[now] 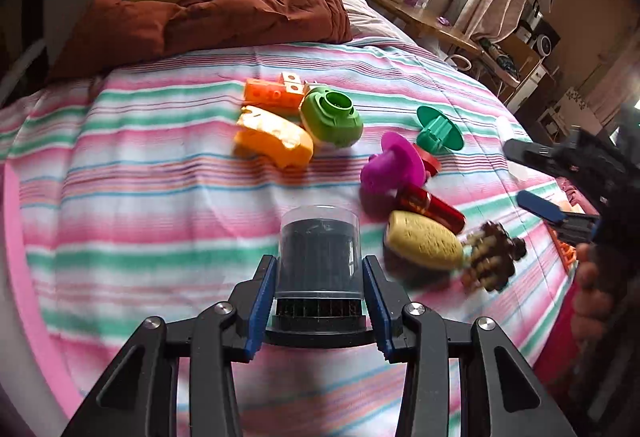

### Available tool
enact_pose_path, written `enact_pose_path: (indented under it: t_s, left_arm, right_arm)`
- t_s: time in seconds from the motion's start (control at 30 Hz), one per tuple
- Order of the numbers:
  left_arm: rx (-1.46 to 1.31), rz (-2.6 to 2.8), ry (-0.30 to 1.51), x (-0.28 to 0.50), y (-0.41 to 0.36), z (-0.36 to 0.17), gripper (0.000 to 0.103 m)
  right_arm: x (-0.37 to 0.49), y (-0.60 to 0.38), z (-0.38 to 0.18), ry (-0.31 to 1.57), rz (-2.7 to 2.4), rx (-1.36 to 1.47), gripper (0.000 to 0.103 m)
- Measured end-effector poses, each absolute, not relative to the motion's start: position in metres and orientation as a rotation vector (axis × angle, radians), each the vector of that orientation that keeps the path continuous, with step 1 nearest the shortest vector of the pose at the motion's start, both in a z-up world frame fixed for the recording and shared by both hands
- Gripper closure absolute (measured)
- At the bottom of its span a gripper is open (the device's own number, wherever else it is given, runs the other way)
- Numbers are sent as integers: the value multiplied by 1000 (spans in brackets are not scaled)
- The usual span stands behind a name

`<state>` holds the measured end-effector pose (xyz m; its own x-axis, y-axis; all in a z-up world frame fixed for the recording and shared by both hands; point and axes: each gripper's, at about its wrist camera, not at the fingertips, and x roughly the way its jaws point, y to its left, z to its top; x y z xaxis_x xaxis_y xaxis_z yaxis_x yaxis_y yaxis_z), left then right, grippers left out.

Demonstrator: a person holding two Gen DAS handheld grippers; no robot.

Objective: Organize rigid objects
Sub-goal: 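Grasp the dark brown carved knob with the right tool while the left tool lifts the canister, then carry the canister into the white tray and open the left tool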

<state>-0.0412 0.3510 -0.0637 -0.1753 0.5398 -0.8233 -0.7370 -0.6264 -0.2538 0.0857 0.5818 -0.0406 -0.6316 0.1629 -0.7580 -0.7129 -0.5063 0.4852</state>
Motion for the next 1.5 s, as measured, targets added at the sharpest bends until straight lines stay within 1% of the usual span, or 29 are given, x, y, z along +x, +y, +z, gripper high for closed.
enact_pose_path:
  t_s: [0.1,0.3,0.4,0.6,0.7,0.9,0.93,1.0,1.27,1.5]
  left_arm:
    - [-1190,1915,245,-28,332,-56,60]
    - [-1170,1936,203,-10,296,-45,60]
    - [-1152,1952,194,-6,278,-37,60]
    - [-1135,1969,124,-2,246,-24,60]
    - [-1130,1973,99,2,236,-23,60]
    - [-1118,2003,65,3,209,-17,60]
    - [-1118,2012,56,1,204,-16,60]
    - [-1125,2034,30,-2,191,-16,60]
    - [-1180,2155,-88,-31,135,-21,60]
    - [-1202,2318,-121,-74,88,-22,59]
  right_arm:
    - [78,578,-52,1123,2141,-990,24]
    - [67,565,-63,1021,2121,-1141,24]
    - [68,565,-66,1025,2116,-1185,24]
    - [74,560,-52,911,2140,-1262,23]
    - [72,551,-55,830,2123,-1337,19]
    - [66,541,-63,716,2051,-1408,18]
    - [66,541,-66,717,2039,-1426,19]
    - [65,540,-72,737,2034,-1467,28]
    - [66,539,-69,676,2046,-1426,28]
    - [61,534,-67,636,2050,-1410,28]
